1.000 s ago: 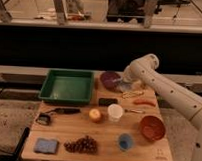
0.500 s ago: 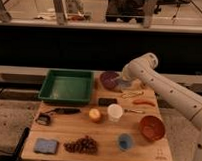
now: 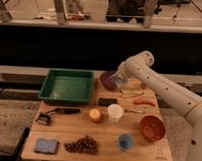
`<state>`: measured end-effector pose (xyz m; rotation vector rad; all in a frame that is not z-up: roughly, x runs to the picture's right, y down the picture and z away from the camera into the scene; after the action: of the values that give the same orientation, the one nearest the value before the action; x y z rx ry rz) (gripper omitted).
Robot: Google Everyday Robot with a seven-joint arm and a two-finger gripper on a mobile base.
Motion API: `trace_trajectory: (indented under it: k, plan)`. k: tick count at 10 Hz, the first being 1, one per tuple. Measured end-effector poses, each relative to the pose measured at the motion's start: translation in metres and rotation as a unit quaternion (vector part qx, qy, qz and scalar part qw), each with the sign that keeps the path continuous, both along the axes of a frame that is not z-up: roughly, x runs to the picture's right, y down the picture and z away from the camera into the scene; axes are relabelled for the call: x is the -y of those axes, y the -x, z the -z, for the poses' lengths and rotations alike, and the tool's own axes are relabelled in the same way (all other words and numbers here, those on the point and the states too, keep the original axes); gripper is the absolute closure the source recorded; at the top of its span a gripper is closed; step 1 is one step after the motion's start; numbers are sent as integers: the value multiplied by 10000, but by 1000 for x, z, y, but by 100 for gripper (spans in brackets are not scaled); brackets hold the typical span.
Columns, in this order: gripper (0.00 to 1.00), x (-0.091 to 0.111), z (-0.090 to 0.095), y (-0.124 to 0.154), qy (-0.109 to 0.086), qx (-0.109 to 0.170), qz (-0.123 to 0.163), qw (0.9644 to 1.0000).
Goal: Place towel in purple bowl
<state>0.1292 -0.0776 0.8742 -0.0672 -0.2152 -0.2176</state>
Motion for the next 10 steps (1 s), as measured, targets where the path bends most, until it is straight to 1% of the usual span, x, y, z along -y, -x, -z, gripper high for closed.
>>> trace_trajectory:
  k: [2, 4, 6, 7, 10]
  plan:
    - [95, -1, -8, 2, -179, 256, 73, 9995]
    - [95, -1, -15, 7, -306, 488, 161, 9982]
    - [95, 0, -17, 13, -339, 591, 221, 9974]
    - [95, 1, -20, 18, -361, 693, 292, 9965]
    - [95, 3, -24, 29, -426, 861, 413, 9945]
